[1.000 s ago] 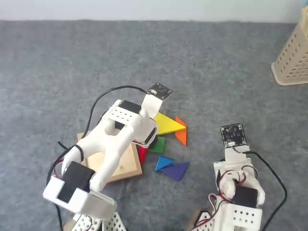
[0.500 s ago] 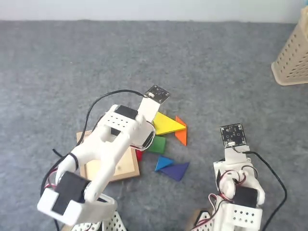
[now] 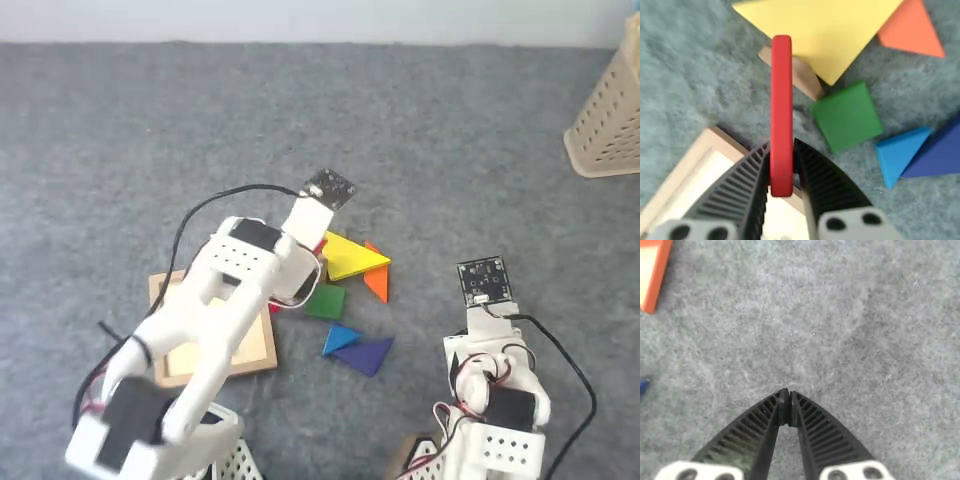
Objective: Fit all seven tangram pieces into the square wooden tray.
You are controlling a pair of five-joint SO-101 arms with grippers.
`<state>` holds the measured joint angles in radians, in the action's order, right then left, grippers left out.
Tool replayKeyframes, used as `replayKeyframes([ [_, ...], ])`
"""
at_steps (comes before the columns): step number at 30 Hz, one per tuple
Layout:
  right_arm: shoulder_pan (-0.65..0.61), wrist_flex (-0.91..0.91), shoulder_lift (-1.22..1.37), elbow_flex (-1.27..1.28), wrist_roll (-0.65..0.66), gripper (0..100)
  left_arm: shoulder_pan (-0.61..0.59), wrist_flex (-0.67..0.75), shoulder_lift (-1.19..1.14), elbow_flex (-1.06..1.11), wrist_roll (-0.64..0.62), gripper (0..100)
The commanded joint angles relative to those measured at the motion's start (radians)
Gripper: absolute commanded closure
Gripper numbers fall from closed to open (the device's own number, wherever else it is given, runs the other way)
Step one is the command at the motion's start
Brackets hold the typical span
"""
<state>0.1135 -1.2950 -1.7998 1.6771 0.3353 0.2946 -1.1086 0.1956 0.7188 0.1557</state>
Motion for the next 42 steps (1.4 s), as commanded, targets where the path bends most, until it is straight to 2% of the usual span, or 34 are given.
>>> replayKeyframes([
  [1,0.012,0.013,-0.015,0.006,0.012,99.2,-0.031,-0.064,0.216,-0.021,0.063,97],
  [6,0.012,0.013,-0.015,0.006,0.012,99.2,-0.166,-0.167,0.381,-0.022,0.196,97],
  [13,0.012,0.013,-0.015,0.006,0.012,99.2,-0.334,-0.325,0.48,0.004,0.62,97],
  [16,0.012,0.013,-0.015,0.006,0.012,99.2,-0.385,-0.313,0.474,0.056,0.772,97],
  [21,0.012,0.013,-0.015,0.006,0.012,99.2,-0.4,-0.172,0.474,0.194,0.968,97],
  [25,0.012,0.013,-0.015,0.006,0.012,99.2,-0.427,-0.049,0.474,0.237,1.016,97],
  [31,0.012,0.013,-0.015,0.006,0.012,99.2,-0.436,0.107,0.431,0.283,1.016,97],
  [35,0.012,0.013,-0.015,0.006,0.012,99.2,-0.439,0.123,0.319,0.283,1.077,97],
  [42,0.012,0.013,-0.015,0.006,0.012,99.2,-0.485,0.121,0.244,0.248,1.102,97],
])
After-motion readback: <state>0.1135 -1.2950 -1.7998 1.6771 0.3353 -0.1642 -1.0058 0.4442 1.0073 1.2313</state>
